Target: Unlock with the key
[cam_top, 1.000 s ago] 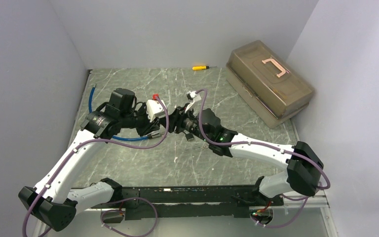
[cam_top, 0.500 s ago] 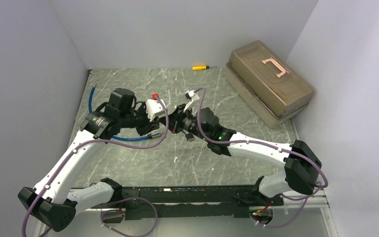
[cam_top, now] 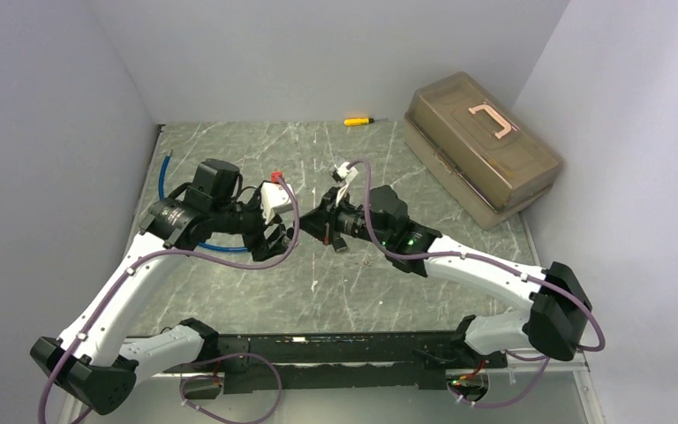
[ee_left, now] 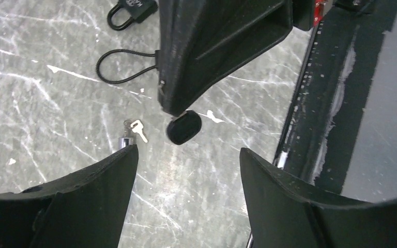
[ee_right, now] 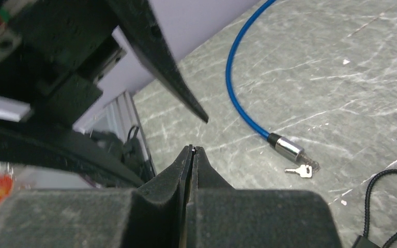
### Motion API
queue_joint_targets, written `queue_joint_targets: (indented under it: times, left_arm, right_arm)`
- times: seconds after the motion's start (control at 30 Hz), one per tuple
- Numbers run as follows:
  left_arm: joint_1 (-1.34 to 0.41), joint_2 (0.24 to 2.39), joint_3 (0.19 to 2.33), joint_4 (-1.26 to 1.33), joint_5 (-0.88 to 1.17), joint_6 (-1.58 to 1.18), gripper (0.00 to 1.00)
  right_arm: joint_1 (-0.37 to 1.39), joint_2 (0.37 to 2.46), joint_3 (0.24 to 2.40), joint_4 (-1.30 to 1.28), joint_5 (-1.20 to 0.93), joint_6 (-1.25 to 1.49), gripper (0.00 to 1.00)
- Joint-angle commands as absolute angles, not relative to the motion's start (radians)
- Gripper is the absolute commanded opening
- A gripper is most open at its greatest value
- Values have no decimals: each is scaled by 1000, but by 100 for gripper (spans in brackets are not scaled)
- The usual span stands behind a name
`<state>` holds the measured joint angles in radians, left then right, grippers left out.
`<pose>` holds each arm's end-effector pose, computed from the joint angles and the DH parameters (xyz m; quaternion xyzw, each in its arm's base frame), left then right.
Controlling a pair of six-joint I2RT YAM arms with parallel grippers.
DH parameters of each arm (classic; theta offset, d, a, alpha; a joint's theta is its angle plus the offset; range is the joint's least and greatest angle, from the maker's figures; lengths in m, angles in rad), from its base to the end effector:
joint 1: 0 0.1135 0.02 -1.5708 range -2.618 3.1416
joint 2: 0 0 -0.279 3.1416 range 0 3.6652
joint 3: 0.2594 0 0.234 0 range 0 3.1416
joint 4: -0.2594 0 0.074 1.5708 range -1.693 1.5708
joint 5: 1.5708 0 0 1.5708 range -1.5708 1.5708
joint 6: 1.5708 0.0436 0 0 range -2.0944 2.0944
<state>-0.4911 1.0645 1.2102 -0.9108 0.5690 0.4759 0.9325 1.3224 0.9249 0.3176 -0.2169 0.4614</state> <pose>0.1473 -0.1054 0.3730 0.5079 0.7306 -0.2611 0.3743 0.1708 0.2460 0.3424 -0.2419 0.6932 0.4938 0.4660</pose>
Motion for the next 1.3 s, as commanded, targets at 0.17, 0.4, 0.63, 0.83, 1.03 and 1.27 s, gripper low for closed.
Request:
queue_joint_targets:
  times: [0.17,0.4,0.63,0.83,1.03,1.27]
  left_arm:
    - [-425,1118,1310,-1119,903,642,76]
    - [-425,1150,1306,-1204,1061,713,72]
    - [-425,1179,1357,-1274,1098,744,52]
    - [-425,1169,1407,-1324,1032,792,51]
    - [-425,1157,1396,-1277,1023,755,50]
    - [-426,1149,1363,-1233,1034,731,50]
  right_arm:
    - [935,1226,1013,126,-499,250,0]
    - [941,1243,1110,67,-573,207,0]
    - [963,1279,1194,-53,-580,121,0]
    - [968,1277,1225,-138,-577,67,0]
    - [982,1285,1252,-170,-572,48,0]
    - [996,1300,1281,-173,-575,38,0]
